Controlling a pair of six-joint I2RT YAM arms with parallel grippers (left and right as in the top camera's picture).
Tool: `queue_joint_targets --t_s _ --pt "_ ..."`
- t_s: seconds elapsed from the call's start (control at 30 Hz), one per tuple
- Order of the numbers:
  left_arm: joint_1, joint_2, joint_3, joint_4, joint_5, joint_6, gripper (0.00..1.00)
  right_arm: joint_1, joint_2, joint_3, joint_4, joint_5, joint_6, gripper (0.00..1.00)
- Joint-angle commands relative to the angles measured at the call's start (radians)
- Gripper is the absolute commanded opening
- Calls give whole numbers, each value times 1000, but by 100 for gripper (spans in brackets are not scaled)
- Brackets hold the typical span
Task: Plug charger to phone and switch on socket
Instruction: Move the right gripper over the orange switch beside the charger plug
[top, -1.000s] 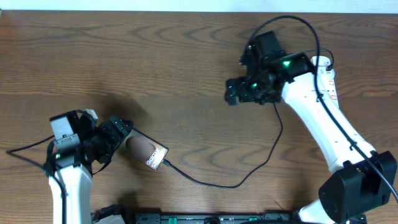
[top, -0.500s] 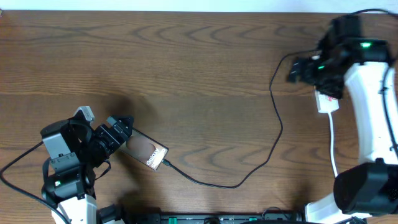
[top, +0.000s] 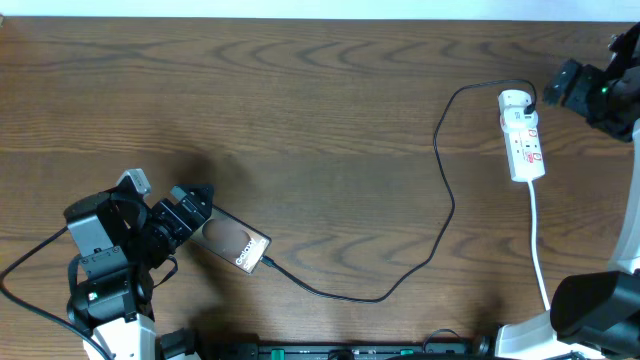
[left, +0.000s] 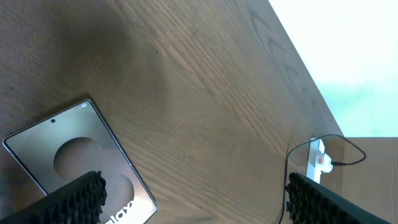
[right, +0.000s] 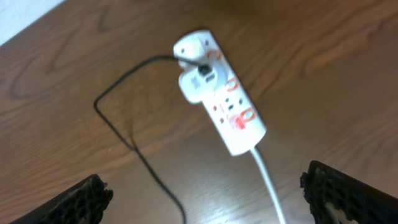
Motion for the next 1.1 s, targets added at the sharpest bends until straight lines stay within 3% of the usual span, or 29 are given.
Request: queue_joint_targets --t_s 0.0,0.23,0.43,1.07 --pt "3 -6 14 3 9 -2 91 -29 11 7 24 12 -106 99" --pt "3 -5 14 3 9 -1 91 -73 116 7 10 0 -236 99" --pt "3 -5 14 -1 9 -1 91 -89 247 7 9 -171 -389 99" --pt "3 -5 14 -31 -37 10 91 -85 465 7 151 -354 -424 99"
